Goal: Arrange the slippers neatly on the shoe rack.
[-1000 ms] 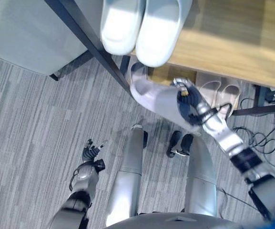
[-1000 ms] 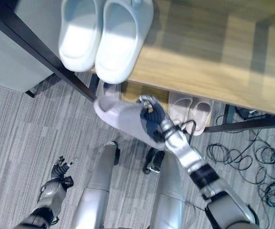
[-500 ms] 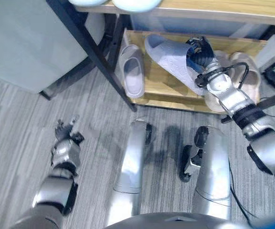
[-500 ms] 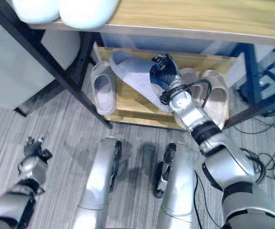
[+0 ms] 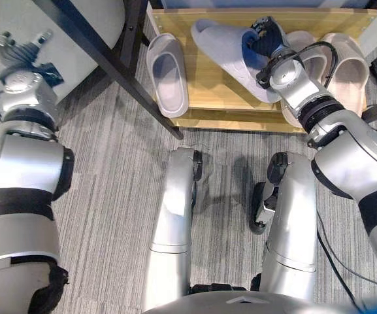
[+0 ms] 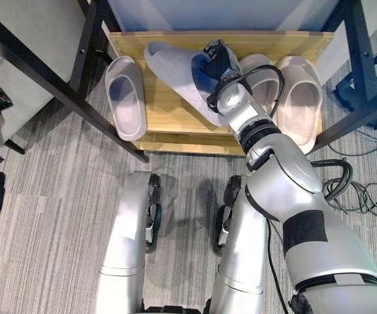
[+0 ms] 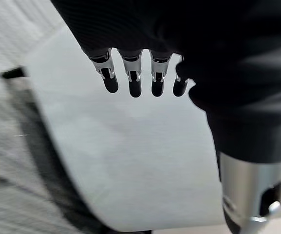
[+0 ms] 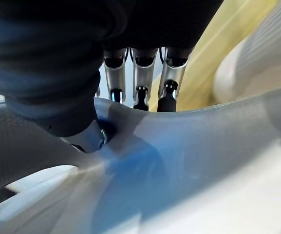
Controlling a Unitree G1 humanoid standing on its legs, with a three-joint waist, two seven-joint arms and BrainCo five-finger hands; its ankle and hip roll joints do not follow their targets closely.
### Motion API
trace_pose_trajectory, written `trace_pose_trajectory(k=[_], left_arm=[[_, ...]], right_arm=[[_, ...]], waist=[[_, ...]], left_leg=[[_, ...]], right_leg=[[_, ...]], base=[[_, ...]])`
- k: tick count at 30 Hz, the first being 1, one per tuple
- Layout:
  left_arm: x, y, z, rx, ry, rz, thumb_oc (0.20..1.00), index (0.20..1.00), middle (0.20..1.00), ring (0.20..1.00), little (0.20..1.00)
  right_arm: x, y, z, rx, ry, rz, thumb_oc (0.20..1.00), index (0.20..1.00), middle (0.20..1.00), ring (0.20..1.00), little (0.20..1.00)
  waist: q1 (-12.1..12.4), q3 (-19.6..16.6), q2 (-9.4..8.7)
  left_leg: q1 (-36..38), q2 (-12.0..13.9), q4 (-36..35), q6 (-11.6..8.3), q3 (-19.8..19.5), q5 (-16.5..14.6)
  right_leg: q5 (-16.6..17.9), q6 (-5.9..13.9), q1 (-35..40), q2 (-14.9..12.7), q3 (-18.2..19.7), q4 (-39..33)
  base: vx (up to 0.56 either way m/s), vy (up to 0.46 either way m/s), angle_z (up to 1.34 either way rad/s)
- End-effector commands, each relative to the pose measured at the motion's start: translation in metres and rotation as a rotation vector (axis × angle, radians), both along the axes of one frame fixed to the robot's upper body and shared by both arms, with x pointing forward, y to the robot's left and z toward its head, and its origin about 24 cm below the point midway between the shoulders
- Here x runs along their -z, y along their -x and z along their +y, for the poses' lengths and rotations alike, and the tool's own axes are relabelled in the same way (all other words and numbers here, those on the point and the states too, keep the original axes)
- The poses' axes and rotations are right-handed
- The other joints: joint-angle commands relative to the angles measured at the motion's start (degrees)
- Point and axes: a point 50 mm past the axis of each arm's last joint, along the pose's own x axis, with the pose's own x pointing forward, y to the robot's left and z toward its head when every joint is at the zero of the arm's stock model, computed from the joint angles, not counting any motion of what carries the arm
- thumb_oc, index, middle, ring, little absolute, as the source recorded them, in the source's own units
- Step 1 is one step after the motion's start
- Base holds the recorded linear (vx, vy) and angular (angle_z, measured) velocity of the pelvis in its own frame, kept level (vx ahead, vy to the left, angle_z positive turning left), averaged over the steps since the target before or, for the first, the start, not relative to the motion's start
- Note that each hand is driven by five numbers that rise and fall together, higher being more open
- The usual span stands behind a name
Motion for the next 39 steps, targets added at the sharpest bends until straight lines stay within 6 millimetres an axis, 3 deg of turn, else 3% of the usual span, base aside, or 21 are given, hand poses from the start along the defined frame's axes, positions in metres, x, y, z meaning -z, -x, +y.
trace_pose_trajectory(k=[1,4,13,14,16,22,23,27,30,39], left_arm=[[-0.03,0.017,0.023,-0.099,-0.104,-0.036,1.0,1.0,1.0,1.0,1.0],[-0.039,0.009,0.01,-0.068,-0.11,-0.04,1.0,1.0,1.0,1.0,1.0],[-0.004,0.0,-0.001,-0.026,-0.077,0.026,1.0,1.0,1.0,1.0,1.0],[0.004,-0.001,-0.002,-0.02,-0.078,0.045,1.0,1.0,1.0,1.0,1.0],[0.015,0.0,-0.001,-0.018,-0.076,0.068,1.0,1.0,1.0,1.0,1.0],[0.042,-0.001,-0.006,0.009,-0.074,0.12,1.0,1.0,1.0,1.0,1.0],[0.065,0.0,-0.009,0.021,-0.06,0.165,1.0,1.0,1.0,1.0,1.0],[0.081,0.003,-0.01,0.024,-0.049,0.197,1.0,1.0,1.0,1.0,1.0],[0.103,0.009,-0.008,0.022,-0.022,0.226,1.0,1.0,1.0,1.0,1.0],[0.123,0.023,0.004,-0.006,0.01,0.242,1.0,1.0,1.0,1.0,1.0]], right_arm=[[-0.081,0.013,0.021,-0.002,-0.008,-0.187,0.2,0.2,0.2,0.2,0.2],[-0.075,0.011,0.014,0.027,-0.021,-0.142,0.2,0.2,0.2,0.2,0.2],[-0.065,0.007,-0.008,0.106,0.021,-0.112,0.2,0.2,0.2,0.2,0.2],[-0.066,0.007,-0.013,0.13,0.048,-0.115,0.58,0.58,0.58,0.58,0.58],[-0.068,0.007,-0.019,0.149,0.055,-0.115,1.0,1.0,1.0,1.0,1.0],[-0.066,0.007,-0.036,0.19,-0.008,-0.096,1.0,1.0,1.0,1.0,1.0],[-0.064,0.006,-0.038,0.192,-0.016,-0.092,1.0,1.0,1.0,1.0,1.0],[-0.062,0.006,-0.033,0.165,-0.04,-0.109,1.0,1.0,1.0,1.0,1.0],[-0.058,0.006,-0.03,0.145,-0.052,-0.125,1.0,1.0,1.0,1.0,1.0],[-0.045,0.004,-0.021,0.087,-0.098,-0.135,1.0,1.0,1.0,1.0,1.0]], waist=[[2.92,1.68,-2.24],[3.91,2.32,-2.36],[5.56,2.96,-1.38],[5.82,2.97,-0.94],[6.15,2.98,-0.45],[6.91,3.01,0.09],[7.1,3.02,0.06],[6.68,3.02,-0.43],[6.18,3.03,-0.78],[5.18,3.03,-1.61]], left_leg=[[-0.61,-2.79,-2.65,-0.2,-9.08,-0.54],[-0.61,-3.27,-2.32,-0.61,-9.54,-0.32],[-0.61,-4.04,-2.9,-0.55,-9.8,-0.27],[-0.61,-4.17,-3.07,-0.54,-9.84,-0.25],[-0.61,-4.41,-3.42,-0.56,-9.83,-0.06],[-0.61,-4.79,-3.82,-0.61,-9.32,-0.07],[-0.61,-4.91,-3.65,-0.65,-9.23,-0.09],[-0.61,-4.76,-3.04,-0.69,-9.13,-0.22],[-0.61,-4.41,-2.03,-0.69,-9.1,-0.6],[-0.61,-3.7,0.57,-0.59,-9.55,-1.12]], right_leg=[[-6.11,-3.8,5.29,-0.36,6.84,5.81],[-6.49,-4.0,5.47,-1.07,6.62,6.86],[-6.68,-4.16,5.73,-2.02,6.72,6.97],[-6.67,-4.16,5.78,-2.23,6.72,6.97],[-6.57,-4.12,5.81,-2.27,6.86,6.95],[-6.92,-4.52,6.07,-2.59,7.02,7.42],[-6.96,-4.63,6.12,-2.56,7.12,7.75],[-6.99,-4.9,6.07,-2.23,7.42,8.29],[-7.0,-4.98,5.92,-1.86,7.73,9.07],[-6.43,-4.6,5.67,-0.96,8.37,10.02]], base=[[0.01,-0.063,0.25],[0.01,-0.035,0.19],[0.01,0.004,0.03],[0.01,0.017,0.07],[0.01,0.029,0.11],[0.01,0.003,0.09],[0.0,0.008,0.12],[-0.02,0.038,0.05],[-0.03,0.045,-0.05],[-0.04,0.034,-0.08]])
